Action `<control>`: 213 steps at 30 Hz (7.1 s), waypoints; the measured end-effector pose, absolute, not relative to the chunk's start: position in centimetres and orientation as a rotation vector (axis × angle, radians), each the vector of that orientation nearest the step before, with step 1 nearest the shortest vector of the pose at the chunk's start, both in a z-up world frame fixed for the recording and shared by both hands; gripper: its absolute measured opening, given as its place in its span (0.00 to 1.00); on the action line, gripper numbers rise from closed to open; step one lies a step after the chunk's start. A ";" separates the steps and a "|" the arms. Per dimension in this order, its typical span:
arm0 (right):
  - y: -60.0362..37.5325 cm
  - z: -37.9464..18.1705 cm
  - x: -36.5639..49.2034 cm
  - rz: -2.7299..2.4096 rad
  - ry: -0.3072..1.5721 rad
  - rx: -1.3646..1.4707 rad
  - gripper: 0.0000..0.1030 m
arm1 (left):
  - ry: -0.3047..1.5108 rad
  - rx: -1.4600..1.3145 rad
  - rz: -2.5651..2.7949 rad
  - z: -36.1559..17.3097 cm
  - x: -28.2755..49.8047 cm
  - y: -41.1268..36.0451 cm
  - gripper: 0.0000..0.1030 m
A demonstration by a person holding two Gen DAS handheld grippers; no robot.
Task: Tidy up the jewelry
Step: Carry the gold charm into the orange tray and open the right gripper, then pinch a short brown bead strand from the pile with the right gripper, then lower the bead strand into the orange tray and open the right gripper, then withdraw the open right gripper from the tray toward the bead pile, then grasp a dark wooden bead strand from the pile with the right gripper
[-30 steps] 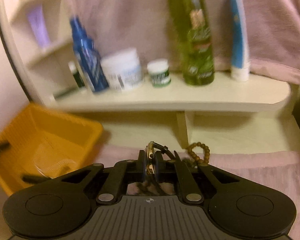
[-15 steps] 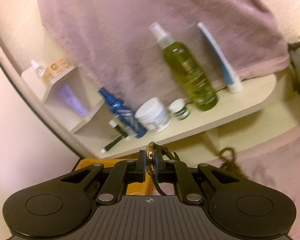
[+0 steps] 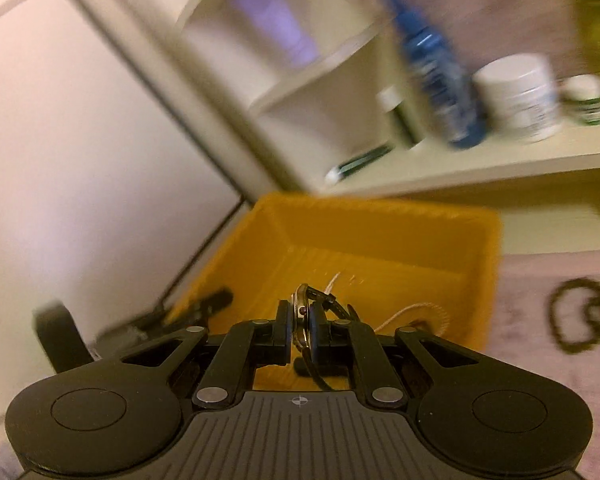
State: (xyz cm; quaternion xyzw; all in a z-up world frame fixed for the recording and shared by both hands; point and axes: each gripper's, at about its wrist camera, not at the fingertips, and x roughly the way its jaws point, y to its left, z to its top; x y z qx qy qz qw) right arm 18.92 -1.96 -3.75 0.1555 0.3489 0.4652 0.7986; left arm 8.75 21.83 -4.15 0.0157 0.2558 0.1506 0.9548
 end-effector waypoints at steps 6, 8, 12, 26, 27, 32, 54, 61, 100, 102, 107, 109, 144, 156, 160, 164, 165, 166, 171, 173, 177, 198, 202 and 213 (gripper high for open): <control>1.8 -5.5 18.3 1.000 0.763 0.211 0.08 | 0.512 0.027 0.300 -4.1 8.7 21.8 0.10; 2.6 -5.9 18.4 1.011 0.776 0.201 0.08 | 0.512 0.026 0.300 -4.1 8.6 21.8 0.10; 3.0 -6.3 18.1 1.011 0.781 0.174 0.09 | 0.514 0.023 0.300 -4.2 8.6 21.8 0.10; -1.4 -5.4 16.8 0.962 0.748 0.181 0.47 | 0.529 0.009 0.315 -4.5 8.9 21.7 0.09; -2.2 -5.5 16.7 0.954 0.743 0.184 0.47 | 0.528 0.008 0.315 -4.5 8.9 21.7 0.09; -5.5 -5.2 15.8 0.895 0.728 0.194 0.47 | 0.530 0.008 0.319 -4.5 9.0 21.6 0.09; -16.6 -8.6 18.4 0.503 0.766 0.141 0.47 | 0.534 0.024 0.322 -4.4 9.0 21.6 0.10; -15.4 -9.1 21.2 0.511 0.758 0.126 0.28 | 0.534 0.023 0.322 -4.4 9.0 21.6 0.10; -13.2 -0.9 18.2 0.642 0.632 0.318 0.06 | 0.518 0.021 0.313 -3.9 8.3 21.4 0.09; -11.5 -0.4 18.0 0.705 0.631 0.338 0.06 | 0.518 0.019 0.313 -3.9 8.2 21.4 0.09; -6.2 -0.2 17.7 0.860 0.658 0.369 0.06 | 0.514 0.012 0.313 -3.8 7.9 21.5 0.09; -3.9 -0.4 17.7 0.902 0.672 0.362 0.06 | 0.515 0.009 0.311 -3.8 7.9 21.5 0.09; 0.6 -4.6 17.9 0.903 0.768 0.210 0.51 | 0.518 -0.008 0.310 -4.0 8.3 21.4 0.09; -4.7 -4.3 15.0 0.783 0.788 0.184 0.59 | 0.523 -0.007 0.317 -4.1 8.5 21.3 0.09; -7.0 -4.8 14.0 0.725 0.796 0.127 0.59 | 0.524 -0.007 0.323 -4.1 8.6 21.3 0.09; -9.7 -5.7 13.8 0.670 0.824 0.139 0.59 | 0.528 0.000 0.325 -4.1 8.6 21.2 0.09; -10.4 -5.8 13.8 0.654 0.824 0.139 0.59 | 0.528 0.001 0.326 -4.1 8.6 21.2 0.09; -11.1 -5.9 13.7 0.633 0.821 0.134 0.59 | 0.529 0.002 0.328 -4.1 8.7 21.2 0.09; -14.4 -6.4 13.9 0.531 0.821 0.129 0.59 | 0.530 0.007 0.333 -4.0 8.6 21.1 0.09; -15.9 -6.6 14.0 0.491 0.823 0.142 0.59 | 0.530 0.011 0.334 -4.0 8.6 21.1 0.09; -18.6 -7.0 14.4 0.403 0.818 0.158 0.59 | 0.532 0.015 0.336 -4.0 8.5 21.1 0.09; -22.7 -8.7 17.5 0.310 0.800 0.156 0.35 | 0.546 0.022 0.343 -4.1 8.9 21.1 0.09; -22.9 -8.8 18.9 0.311 0.772 0.151 0.34 | 0.547 0.025 0.342 -4.1 8.9 21.0 0.09; -23.2 -9.9 23.0 0.345 0.741 0.159 0.33 | 0.552 0.027 0.347 -4.2 9.0 21.0 0.10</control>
